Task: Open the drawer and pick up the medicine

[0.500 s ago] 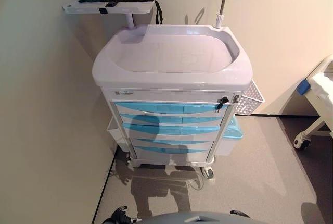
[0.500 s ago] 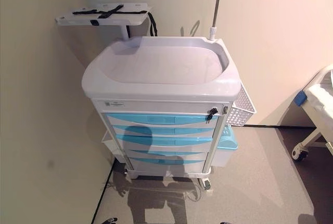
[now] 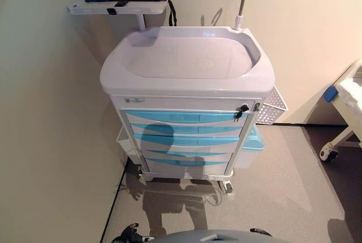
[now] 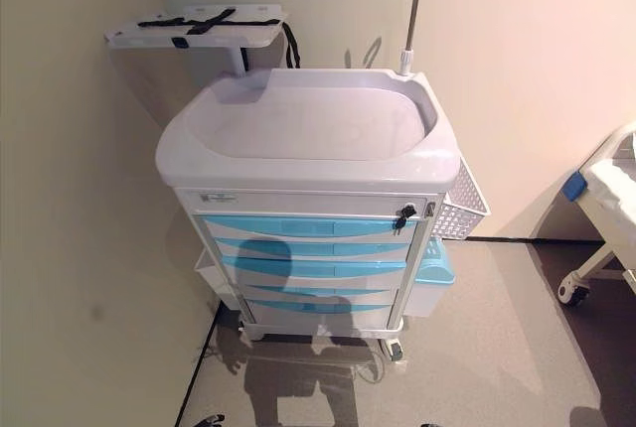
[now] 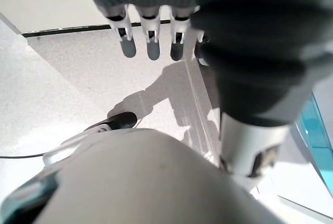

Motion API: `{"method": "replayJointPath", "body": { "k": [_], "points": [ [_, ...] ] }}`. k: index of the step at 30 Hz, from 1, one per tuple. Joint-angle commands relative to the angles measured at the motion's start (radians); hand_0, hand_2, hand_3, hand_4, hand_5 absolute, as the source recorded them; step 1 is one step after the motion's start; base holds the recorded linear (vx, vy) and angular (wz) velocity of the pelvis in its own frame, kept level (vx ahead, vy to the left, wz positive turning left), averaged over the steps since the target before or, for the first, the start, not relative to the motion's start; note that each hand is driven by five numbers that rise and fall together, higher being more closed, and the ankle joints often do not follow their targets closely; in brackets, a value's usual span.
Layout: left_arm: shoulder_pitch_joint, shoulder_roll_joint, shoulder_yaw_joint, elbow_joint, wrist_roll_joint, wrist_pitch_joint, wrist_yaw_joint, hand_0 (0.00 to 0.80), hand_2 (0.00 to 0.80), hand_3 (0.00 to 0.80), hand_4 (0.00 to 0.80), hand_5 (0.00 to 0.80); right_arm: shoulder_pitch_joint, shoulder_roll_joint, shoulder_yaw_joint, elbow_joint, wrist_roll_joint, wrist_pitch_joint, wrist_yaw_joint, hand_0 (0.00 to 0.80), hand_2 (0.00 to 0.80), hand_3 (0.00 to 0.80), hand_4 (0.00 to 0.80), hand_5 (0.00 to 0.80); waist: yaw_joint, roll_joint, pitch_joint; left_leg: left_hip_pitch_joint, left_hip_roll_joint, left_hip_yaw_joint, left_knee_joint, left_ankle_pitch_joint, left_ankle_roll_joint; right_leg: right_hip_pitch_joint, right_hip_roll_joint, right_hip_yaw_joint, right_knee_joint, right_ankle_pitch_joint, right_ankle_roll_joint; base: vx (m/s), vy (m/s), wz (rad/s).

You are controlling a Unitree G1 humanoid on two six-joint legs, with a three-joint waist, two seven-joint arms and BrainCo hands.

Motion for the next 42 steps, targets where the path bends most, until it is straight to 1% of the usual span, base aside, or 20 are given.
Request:
{"method": "replayJointPath", "body": {
  "k": [1,10,17,22,27,31,34,35,36,37,38,42],
  "points": [
    [-0.060,-0.038,-0.034,0.053,-0.006,-0.019,-0.007,0.000,0.000,0.000,0.000,0.000,-0.082,0.002,0.011,0.051,-0.009,-0.028,-0.013,0.000,0.000,0.000,0.000,0.000,0.001,-0.036,0.007,-0.002,-0.067,0.024,-0.001,-0.054,0.030,-0.034,-0.029,-0.027,0.005,0.051,0.086,0.000,0.000,0.00],
    [-0.059,-0.039,-0.029,0.057,-0.011,-0.018,-0.006,0.000,0.000,0.000,0.000,0.000,-0.082,0.001,0.007,0.057,-0.009,-0.026,-0.012,0.000,0.000,0.000,0.000,0.000,0.002,-0.038,0.009,-0.002,-0.066,0.022,-0.001,-0.055,0.030,-0.034,-0.030,-0.029,0.005,0.050,0.086,0.000,0.000,0.00],
    [-0.056,-0.040,-0.004,0.064,-0.040,-0.015,-0.006,0.000,0.000,0.000,0.000,0.000,-0.078,0.001,0.002,0.059,-0.007,-0.026,-0.013,0.000,0.000,0.000,0.000,0.000,0.001,-0.041,0.014,-0.002,-0.068,0.015,-0.001,-0.056,0.032,-0.033,-0.031,-0.035,0.006,0.049,0.085,0.000,0.000,0.00],
    [-0.055,-0.041,0.029,0.066,-0.079,-0.015,-0.006,0.000,0.000,0.000,0.000,0.000,-0.076,0.001,-0.005,0.061,0.000,-0.025,-0.011,0.000,0.000,0.000,0.000,0.000,0.003,-0.042,0.026,-0.005,-0.072,0.010,-0.001,-0.057,0.038,-0.041,-0.035,-0.037,0.022,0.041,0.083,0.000,0.000,0.00],
    [-0.062,-0.037,0.043,0.064,-0.097,-0.019,-0.003,0.000,0.000,0.000,0.000,0.000,-0.080,-0.003,-0.008,0.061,-0.001,-0.023,-0.012,0.000,0.000,0.000,0.000,0.000,0.004,-0.041,0.042,-0.016,-0.076,0.006,-0.001,-0.054,0.047,-0.066,-0.041,-0.036,0.057,0.030,0.079,0.002,0.023,0.04],
    [-0.086,-0.027,0.053,0.057,-0.123,-0.023,0.006,0.000,0.000,0.000,0.000,0.000,-0.099,-0.008,0.001,0.046,0.003,-0.026,-0.016,0.000,0.000,0.000,0.000,0.000,0.006,-0.039,0.078,-0.055,-0.084,0.001,-0.001,-0.040,0.057,-0.130,-0.049,-0.030,0.109,0.020,0.071,-0.048,0.036,0.05],
    [-0.104,-0.019,0.059,0.048,-0.144,-0.025,0.017,0.000,0.000,0.000,0.000,0.000,-0.119,-0.015,0.010,0.032,0.005,-0.028,-0.020,0.000,0.000,0.000,0.000,0.000,0.008,-0.039,0.108,-0.103,-0.091,0.000,0.023,-0.036,0.064,-0.179,-0.059,-0.030,0.141,0.016,0.070,-0.053,0.032,0.04],
    [-0.104,-0.019,0.059,0.048,-0.144,-0.025,0.017,0.000,0.000,0.000,0.000,0.000,-0.119,-0.014,0.010,0.032,0.005,-0.028,-0.020,0.000,0.000,0.000,0.000,0.000,0.008,-0.039,0.107,-0.105,-0.091,0.000,0.025,-0.036,0.064,-0.181,-0.059,-0.030,0.142,0.016,0.070,-0.112,0.048,0.02],
    [-0.122,-0.015,0.057,0.044,-0.159,-0.029,0.023,0.000,0.000,0.000,0.000,0.000,-0.138,-0.019,0.016,0.023,0.006,-0.030,-0.026,0.000,0.000,0.000,0.000,0.000,0.006,-0.038,0.134,-0.153,-0.098,-0.001,0.060,-0.039,0.069,-0.230,-0.065,-0.028,0.181,0.011,0.068,-0.079,0.032,0.00],
    [-0.123,-0.015,0.057,0.044,-0.159,-0.029,0.023,0.000,0.000,0.000,0.000,0.000,-0.139,-0.019,0.015,0.023,0.006,-0.030,-0.026,0.000,0.000,0.000,0.000,0.000,0.006,-0.038,0.133,-0.156,-0.098,-0.001,0.061,-0.040,0.069,-0.233,-0.065,-0.028,0.182,0.011,0.068,-0.180,0.073,0.03],
    [-0.145,-0.011,0.052,0.027,-0.176,-0.035,0.030,0.000,0.000,0.000,0.000,0.000,-0.160,-0.027,0.021,0.010,0.011,-0.034,-0.034,0.000,0.000,0.000,0.000,0.000,0.005,-0.037,0.160,-0.218,-0.108,0.001,0.106,-0.047,0.075,-0.297,-0.075,-0.020,0.229,0.005,0.063,-0.152,0.056,0.04],
    [-0.188,-0.001,0.045,-0.016,-0.208,-0.050,0.052,0.000,0.000,0.000,0.000,0.000,-0.204,-0.046,0.025,-0.014,0.031,-0.044,-0.058,0.000,0.000,0.000,0.000,0.000,0.004,-0.042,0.203,-0.339,-0.126,0.003,0.204,-0.068,0.083,-0.405,-0.089,-0.003,0.306,0.000,0.054,-0.142,0.049,0.05]
  ]
}}
